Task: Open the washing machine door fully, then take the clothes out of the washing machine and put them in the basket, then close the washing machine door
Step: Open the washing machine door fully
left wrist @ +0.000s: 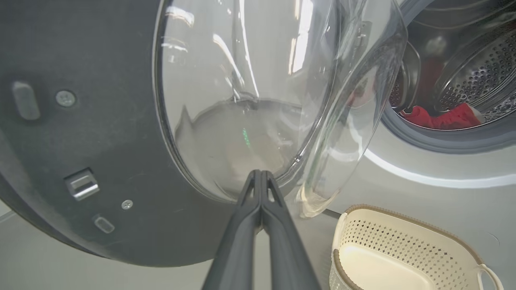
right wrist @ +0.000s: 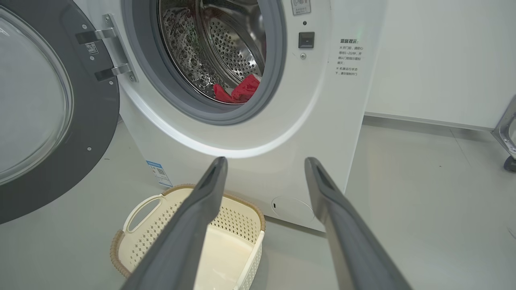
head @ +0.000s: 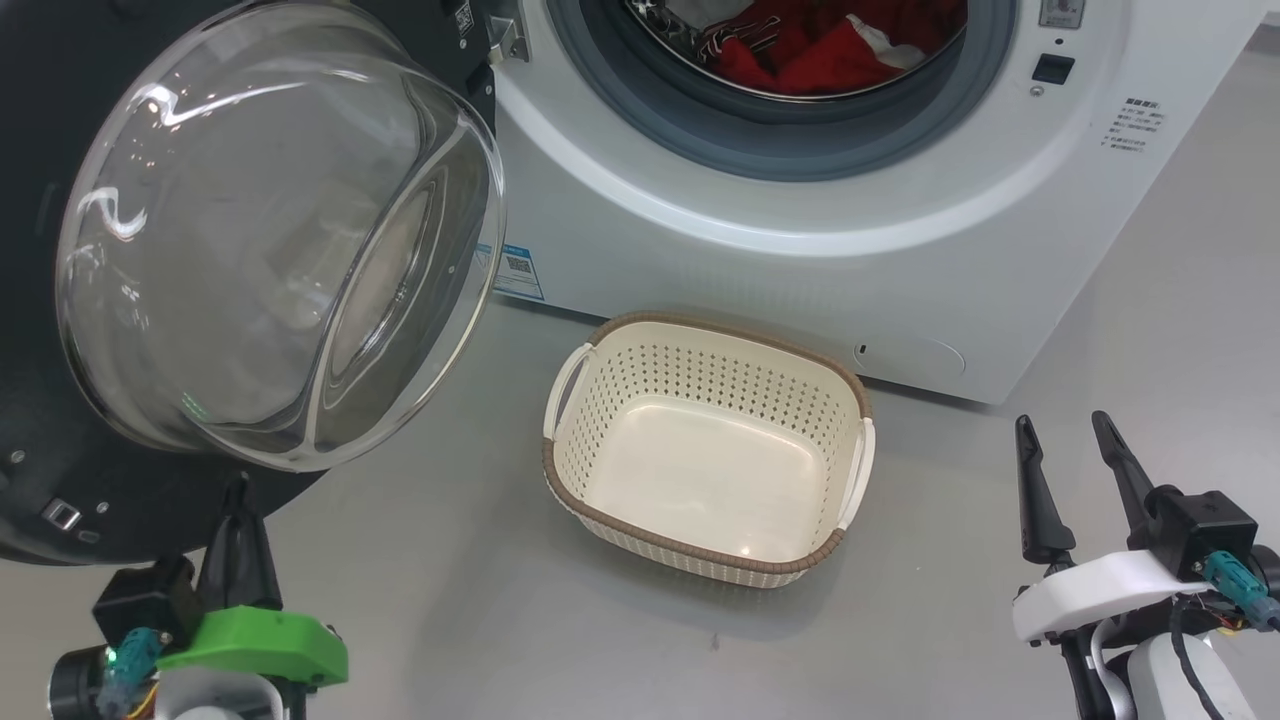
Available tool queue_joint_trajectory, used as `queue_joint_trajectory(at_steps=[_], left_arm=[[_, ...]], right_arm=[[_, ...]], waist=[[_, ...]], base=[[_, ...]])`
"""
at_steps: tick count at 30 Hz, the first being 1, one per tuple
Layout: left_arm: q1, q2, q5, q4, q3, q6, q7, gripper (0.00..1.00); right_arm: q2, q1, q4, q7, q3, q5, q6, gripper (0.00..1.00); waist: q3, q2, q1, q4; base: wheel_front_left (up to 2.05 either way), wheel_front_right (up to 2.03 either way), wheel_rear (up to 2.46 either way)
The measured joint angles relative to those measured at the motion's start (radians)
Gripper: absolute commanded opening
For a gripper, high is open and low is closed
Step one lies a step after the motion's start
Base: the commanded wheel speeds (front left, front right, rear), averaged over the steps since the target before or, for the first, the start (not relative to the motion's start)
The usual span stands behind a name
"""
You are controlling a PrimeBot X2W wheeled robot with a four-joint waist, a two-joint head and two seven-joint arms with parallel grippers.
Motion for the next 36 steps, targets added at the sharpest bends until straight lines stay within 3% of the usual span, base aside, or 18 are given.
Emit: queue_joint_trajectory(at_steps=[4, 5, 6, 7, 8, 9, 19, 36], left_arm=[[0.025, -0.001, 0.016, -0.025, -0.033, -0.01, 0.0, 0.0], [0.03, -0.002, 0.018, -0.032, -0.043, -0.015, 0.0, 0.16], [0.033, -0.002, 0.018, -0.038, -0.05, -0.018, 0.0, 0.4], [0.034, -0.002, 0.019, -0.043, -0.058, -0.018, 0.0, 0.71], [0.036, -0.002, 0.021, -0.046, -0.065, -0.021, 0.0, 0.93], [0.04, -0.002, 0.022, -0.048, -0.072, -0.023, 0.0, 1.0], [0.068, -0.002, 0.043, -0.074, -0.139, -0.044, -0.001, 1.0], [0.077, -0.001, 0.046, -0.085, -0.154, -0.042, 0.01, 1.0]], right_arm=[[0.005, 0.0, 0.001, 0.0, 0.0, 0.0, 0.001, 1.0], [0.007, 0.0, 0.001, 0.0, 0.001, 0.0, 0.001, 1.0], [0.007, 0.0, 0.001, 0.0, 0.002, 0.001, 0.001, 1.0], [0.008, 0.0, 0.001, 0.0, 0.004, 0.002, 0.001, 1.0], [0.008, 0.0, 0.001, 0.0, 0.007, 0.002, 0.002, 1.0], [0.009, 0.0, 0.001, 0.0, 0.01, 0.002, 0.006, 1.0], [0.016, 0.001, -0.006, 0.0, 0.037, 0.002, 0.007, 1.0], [0.024, 0.008, -0.057, 0.0, 0.089, 0.022, 0.015, 1.0]], waist=[[-0.011, 0.0, 0.0, -0.01], [-0.014, 0.0, 0.0, -0.012], [-0.016, 0.0, 0.0, -0.016], [-0.019, 0.0, 0.0001, -0.019], [-0.021, 0.0, 0.0, -0.023], [-0.024, 0.0, 0.0, -0.028], [-0.044, 0.0, 0.0, -0.097], [-0.07, 0.0, 0.0, -0.257]], base=[[0.0, 0.0, 0.0], [0.0, 0.0, 0.0], [0.0, 0.0, 0.0], [0.0, 0.0, 0.0], [0.0, 0.0, 0.0], [0.0, 0.0, 0.0], [0.0, 0.0, 0.0], [0.0, 0.0, 0.0]])
